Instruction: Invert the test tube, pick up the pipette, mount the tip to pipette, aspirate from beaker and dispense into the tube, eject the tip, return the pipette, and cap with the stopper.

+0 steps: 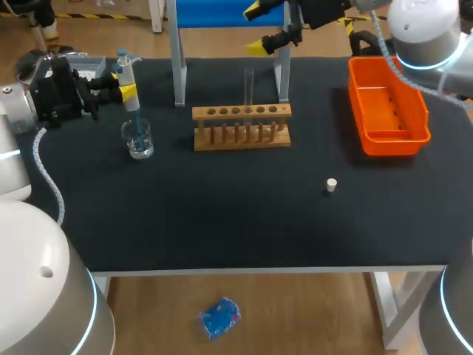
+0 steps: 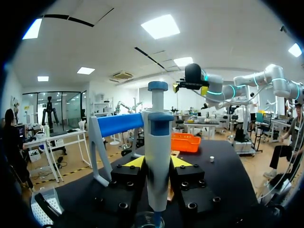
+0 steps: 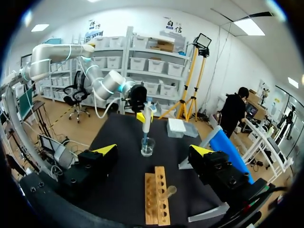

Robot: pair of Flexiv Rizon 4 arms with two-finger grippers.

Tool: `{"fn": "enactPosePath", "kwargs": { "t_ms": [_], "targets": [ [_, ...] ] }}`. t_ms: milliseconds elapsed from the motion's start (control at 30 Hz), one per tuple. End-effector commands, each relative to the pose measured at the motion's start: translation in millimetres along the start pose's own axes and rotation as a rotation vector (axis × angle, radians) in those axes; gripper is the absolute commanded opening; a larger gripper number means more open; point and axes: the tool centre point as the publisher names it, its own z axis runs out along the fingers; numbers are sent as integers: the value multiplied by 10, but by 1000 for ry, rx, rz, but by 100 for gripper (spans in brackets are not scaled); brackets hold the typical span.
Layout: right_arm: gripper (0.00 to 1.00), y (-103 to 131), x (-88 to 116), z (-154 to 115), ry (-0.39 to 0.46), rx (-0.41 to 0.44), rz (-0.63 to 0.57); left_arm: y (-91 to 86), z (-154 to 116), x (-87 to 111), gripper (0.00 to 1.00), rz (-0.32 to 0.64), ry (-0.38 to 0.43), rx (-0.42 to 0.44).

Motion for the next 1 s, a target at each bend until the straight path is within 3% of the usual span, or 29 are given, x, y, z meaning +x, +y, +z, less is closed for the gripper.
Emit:
{"fn": "enactPosePath", "kwargs": {
  "t_ms": [33,467,1000],
  "targets": [
    [100,-193,-17,-116,3,-11,-12,-5,1,1,0,0,-1,0],
    [100,-795,-204,-92,105,-34,7,-5,1,1,0,0,-1,0],
    [100,-1178,-203,91,122,3,4,-5,1,1,0,0,-1,0]
  ]
}}
